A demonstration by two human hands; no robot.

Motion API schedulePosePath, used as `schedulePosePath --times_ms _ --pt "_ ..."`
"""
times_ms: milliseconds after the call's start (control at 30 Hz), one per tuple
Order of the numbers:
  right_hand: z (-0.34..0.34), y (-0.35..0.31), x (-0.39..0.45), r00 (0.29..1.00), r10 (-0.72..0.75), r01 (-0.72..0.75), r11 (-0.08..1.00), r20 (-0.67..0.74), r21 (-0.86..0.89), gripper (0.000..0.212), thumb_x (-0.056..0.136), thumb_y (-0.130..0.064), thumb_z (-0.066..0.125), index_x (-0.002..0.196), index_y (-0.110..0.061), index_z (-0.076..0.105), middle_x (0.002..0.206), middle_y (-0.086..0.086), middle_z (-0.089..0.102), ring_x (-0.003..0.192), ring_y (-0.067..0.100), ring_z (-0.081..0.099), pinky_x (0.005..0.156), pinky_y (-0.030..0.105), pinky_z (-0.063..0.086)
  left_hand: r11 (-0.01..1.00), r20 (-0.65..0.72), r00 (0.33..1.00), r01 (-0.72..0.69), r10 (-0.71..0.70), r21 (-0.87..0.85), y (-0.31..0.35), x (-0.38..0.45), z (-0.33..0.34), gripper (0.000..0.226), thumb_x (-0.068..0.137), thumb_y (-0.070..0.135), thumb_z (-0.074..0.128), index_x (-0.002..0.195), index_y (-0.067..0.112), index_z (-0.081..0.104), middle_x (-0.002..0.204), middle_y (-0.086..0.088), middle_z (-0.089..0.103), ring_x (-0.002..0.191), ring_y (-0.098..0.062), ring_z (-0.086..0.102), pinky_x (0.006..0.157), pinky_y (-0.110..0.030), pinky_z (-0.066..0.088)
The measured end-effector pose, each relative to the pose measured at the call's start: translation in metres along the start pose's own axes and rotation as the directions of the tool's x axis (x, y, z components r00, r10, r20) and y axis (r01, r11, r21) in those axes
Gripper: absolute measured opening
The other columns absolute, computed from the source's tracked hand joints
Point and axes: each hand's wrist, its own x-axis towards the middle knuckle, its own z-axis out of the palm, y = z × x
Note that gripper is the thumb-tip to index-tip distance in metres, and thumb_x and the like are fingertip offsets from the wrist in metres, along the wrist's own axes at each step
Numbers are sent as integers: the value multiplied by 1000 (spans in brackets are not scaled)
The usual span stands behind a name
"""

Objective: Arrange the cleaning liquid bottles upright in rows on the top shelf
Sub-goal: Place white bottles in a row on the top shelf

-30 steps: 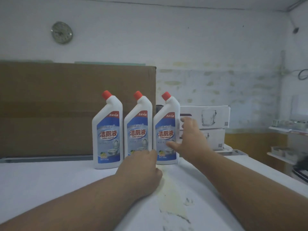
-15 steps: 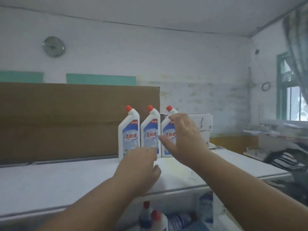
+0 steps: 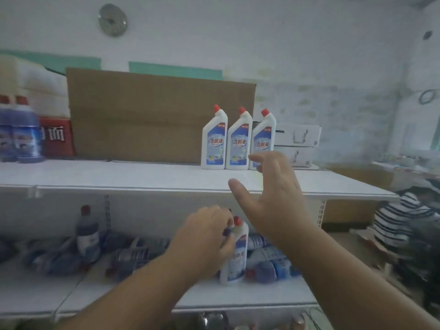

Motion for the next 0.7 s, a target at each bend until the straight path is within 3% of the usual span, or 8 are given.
schedulePosePath --times_ms 167,300,500,633,700 --pt "-26 20 -63 998 22 -19 999 62 -40 51 87 -53 56 124 -18 52 115 -3 52 106 17 53 91 42 48 999 24 999 -35 34 40 19 -43 48 24 84 35 49 101 21 57 90 3 57 84 -23 54 73 -42 49" --pt "-42 33 -95 984 120 -116 993 129 -33 48 88 -45 67 125 -16 55 109 -11 43 106 17 53 91 36 43 998 141 988 67 -65 -7 32 -63 82 17 90 36 53 104 25 51 98 5 55 90 -19 51 80 -40 49" --pt "-18 52 -104 951 212 -204 977 225 -59 50 89 -50 63 128 -20 51 114 -12 45 109 12 49 95 36 45 957 140 965 244 -223 -158 10 -54 118 16 92 34 59 104 30 51 95 10 52 86 -12 52 72 -28 45" --pt "16 79 -102 924 289 -282 957 250 -64 51 89 -50 63 128 -19 52 113 -14 43 109 13 50 96 39 48 908 88 943 332 -321 -255 -23 -27 151 12 92 27 62 102 26 55 96 8 52 87 -14 57 73 -28 46" --pt "33 93 -97 902 337 -330 941 271 -72 50 90 -50 63 128 -20 51 114 -14 44 111 12 49 98 38 47 874 46 920 386 -390 -295 -39 -9 170 20 90 27 67 106 24 55 100 5 53 90 -16 58 75 -30 49"
